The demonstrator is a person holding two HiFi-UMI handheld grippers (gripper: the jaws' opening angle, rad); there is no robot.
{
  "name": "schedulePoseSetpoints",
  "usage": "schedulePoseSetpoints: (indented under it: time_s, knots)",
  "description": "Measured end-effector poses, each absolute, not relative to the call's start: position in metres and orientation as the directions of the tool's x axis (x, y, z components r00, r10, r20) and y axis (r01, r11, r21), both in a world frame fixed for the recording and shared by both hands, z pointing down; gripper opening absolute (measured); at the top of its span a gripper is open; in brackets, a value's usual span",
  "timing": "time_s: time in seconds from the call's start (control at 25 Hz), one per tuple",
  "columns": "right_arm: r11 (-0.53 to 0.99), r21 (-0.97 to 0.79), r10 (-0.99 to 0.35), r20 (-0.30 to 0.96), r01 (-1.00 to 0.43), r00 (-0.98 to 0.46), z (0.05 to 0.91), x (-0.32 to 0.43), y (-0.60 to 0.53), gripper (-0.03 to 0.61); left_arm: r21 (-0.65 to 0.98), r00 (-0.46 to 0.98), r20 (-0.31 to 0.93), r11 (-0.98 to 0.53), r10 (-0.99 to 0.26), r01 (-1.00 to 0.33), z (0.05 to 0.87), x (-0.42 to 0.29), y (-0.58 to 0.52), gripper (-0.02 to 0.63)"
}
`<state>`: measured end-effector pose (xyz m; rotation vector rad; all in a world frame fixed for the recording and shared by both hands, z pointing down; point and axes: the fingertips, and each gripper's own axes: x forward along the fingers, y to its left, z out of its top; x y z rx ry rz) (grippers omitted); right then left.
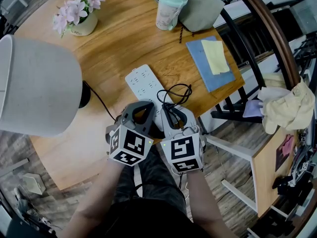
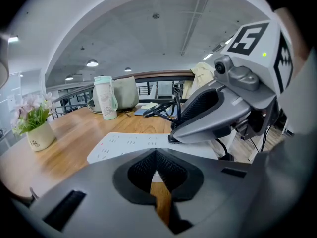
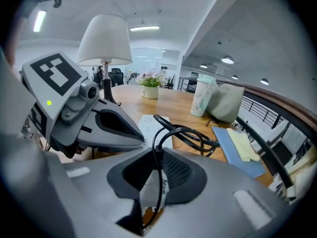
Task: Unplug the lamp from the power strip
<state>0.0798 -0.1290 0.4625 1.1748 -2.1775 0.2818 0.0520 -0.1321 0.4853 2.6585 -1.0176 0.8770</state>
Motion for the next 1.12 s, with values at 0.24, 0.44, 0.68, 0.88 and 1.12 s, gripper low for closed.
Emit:
schedulePoseSetpoints:
  time_s: [0.24, 0.44, 0.68, 0.88, 1.12]
  knots:
    - [0.523, -0.022, -0.674, 0.6, -0.852, -0.43, 0.46, 0.086, -0.132, 0.067, -0.056, 0.594, 0.581, -0.755, -0.557, -0.654, 0.485, 0.052, -0.132, -0.005]
    - [0.56, 0.086, -0.682, 0.612, -0.824, -0.4, 0.459, 0.082, -0.128, 0.067, -0.068, 0.589, 0.582, -0.755, -0.561, -0.652, 0.485, 0.052, -0.132, -0.005]
    - [0.56, 0.13, -0.698, 0.606, -0.818, -0.381, 0.457, 0.083, -0.124, 0.067, -0.089, 0.587, 0.585, -0.764, -0.559, -0.639, 0.484, 0.054, -0.13, -0.005]
    - [0.593, 0.219, -0.698, 0.62, -0.775, -0.359, 0.46, 0.08, -0.122, 0.067, -0.096, 0.583, 0.585, -0.763, -0.563, -0.64, 0.485, 0.055, -0.131, -0.005]
    - [0.574, 0.123, -0.688, 0.609, -0.81, -0.395, 0.461, 0.082, -0.123, 0.067, -0.096, 0.581, 0.587, -0.761, -0.564, -0.642, 0.485, 0.055, -0.13, -0.005]
